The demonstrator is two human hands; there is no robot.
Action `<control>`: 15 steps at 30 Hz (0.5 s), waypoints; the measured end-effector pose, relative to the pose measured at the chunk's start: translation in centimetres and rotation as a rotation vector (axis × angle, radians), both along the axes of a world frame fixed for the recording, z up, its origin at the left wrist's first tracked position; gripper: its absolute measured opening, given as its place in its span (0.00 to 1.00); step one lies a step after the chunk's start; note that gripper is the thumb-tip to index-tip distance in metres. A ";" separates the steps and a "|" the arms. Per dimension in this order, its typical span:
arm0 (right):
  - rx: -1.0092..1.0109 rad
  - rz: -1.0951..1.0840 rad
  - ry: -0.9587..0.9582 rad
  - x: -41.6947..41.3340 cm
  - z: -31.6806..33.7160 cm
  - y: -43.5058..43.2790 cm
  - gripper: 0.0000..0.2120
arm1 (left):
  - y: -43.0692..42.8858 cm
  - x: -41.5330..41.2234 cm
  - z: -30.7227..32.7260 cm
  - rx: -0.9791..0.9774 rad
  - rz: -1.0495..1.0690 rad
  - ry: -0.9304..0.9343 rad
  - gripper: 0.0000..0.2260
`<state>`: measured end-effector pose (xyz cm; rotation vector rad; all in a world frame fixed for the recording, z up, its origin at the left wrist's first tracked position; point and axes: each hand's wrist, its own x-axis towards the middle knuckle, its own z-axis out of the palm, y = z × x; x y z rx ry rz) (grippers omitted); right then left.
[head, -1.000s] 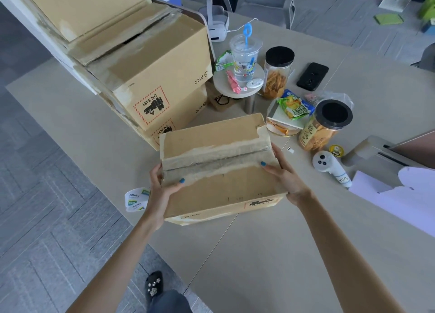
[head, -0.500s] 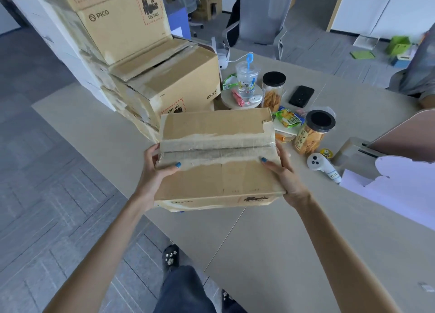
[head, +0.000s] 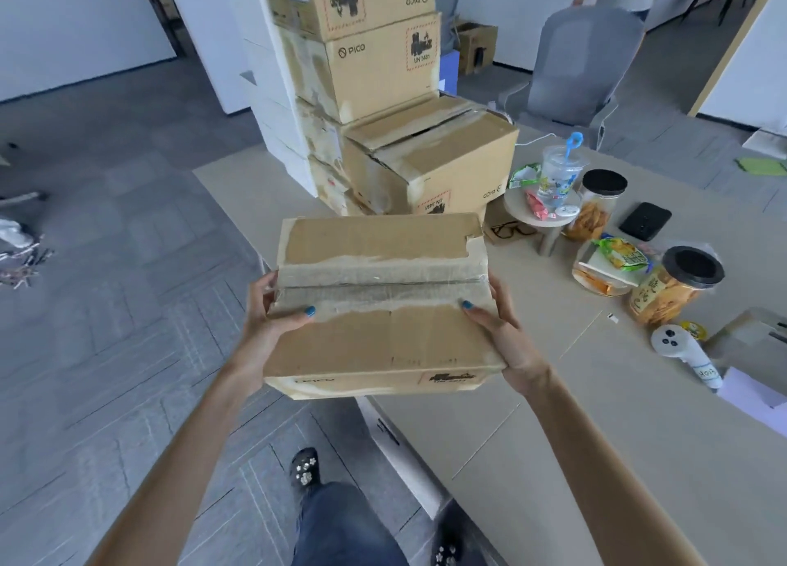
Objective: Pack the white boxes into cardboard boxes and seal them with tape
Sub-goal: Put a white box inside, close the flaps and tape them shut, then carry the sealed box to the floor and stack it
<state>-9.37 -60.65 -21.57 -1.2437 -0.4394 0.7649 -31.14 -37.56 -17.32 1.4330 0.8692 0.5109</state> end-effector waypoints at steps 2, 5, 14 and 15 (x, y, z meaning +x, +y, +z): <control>0.008 0.038 -0.009 -1.4 0.4 3.0 0.25 | 1.9 -2.2 0.2 -0.005 0.044 -0.028 0.31; 0.005 0.107 -0.018 -3.7 0.4 8.2 0.25 | 5.6 -6.0 0.1 -0.032 0.103 -0.074 0.34; -0.016 0.205 -0.101 -13.2 0.1 28.1 0.29 | 22.9 -18.5 -0.3 0.013 0.196 -0.114 0.35; -0.013 0.205 -0.104 -14.4 0.0 30.3 0.29 | 24.7 -19.9 -0.3 0.022 0.202 -0.114 0.35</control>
